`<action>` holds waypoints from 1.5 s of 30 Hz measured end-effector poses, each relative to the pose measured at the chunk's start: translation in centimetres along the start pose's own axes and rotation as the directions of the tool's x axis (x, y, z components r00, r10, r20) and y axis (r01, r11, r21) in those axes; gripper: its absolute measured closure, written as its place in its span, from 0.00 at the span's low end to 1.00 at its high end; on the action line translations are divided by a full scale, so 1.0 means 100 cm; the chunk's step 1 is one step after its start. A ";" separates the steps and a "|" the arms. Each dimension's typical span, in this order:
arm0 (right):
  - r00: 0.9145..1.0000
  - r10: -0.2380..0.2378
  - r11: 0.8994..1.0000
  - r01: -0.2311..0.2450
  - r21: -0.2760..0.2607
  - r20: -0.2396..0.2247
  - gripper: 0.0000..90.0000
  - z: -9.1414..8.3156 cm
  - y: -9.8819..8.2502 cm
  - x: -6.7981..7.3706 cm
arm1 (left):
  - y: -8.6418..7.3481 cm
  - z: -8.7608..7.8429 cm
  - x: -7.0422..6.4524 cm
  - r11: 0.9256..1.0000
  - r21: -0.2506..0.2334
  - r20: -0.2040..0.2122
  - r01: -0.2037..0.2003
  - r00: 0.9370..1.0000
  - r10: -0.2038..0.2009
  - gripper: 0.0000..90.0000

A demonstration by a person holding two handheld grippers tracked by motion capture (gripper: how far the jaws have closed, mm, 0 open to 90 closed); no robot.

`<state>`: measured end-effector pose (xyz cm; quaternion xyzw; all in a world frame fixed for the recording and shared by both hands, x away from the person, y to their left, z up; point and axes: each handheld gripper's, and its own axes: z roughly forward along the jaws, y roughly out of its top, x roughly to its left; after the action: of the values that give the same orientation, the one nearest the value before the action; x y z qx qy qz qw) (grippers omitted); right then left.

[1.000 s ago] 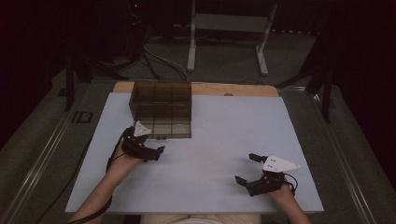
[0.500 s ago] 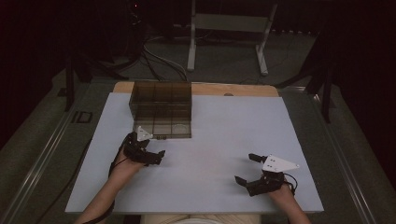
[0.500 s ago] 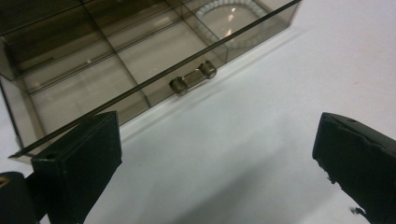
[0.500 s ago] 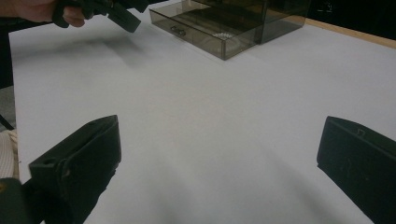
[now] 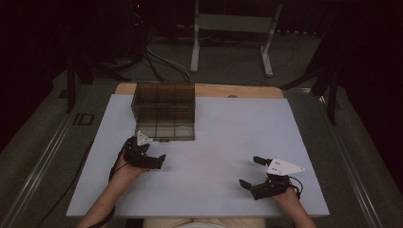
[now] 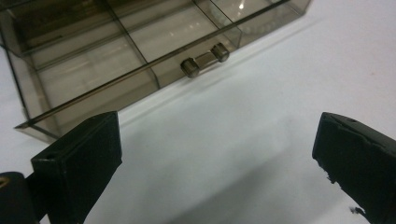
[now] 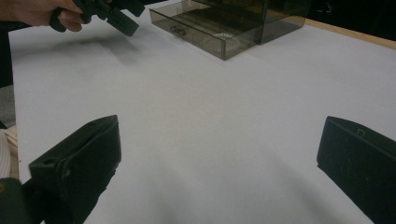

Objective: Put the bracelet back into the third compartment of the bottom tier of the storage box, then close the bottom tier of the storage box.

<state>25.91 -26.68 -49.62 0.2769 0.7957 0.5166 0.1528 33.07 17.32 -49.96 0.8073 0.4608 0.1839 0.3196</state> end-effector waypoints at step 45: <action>1.000 -0.004 1.000 0.004 0.003 -0.003 0.00 0.002 0.000 0.000 | -0.003 0.004 0.000 0.998 0.064 -0.082 -0.024 0.996 0.029 0.66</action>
<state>26.00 -26.54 -49.65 0.2747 0.7973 0.5155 0.1520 33.14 17.34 -50.42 0.8147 0.4684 0.2068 0.2722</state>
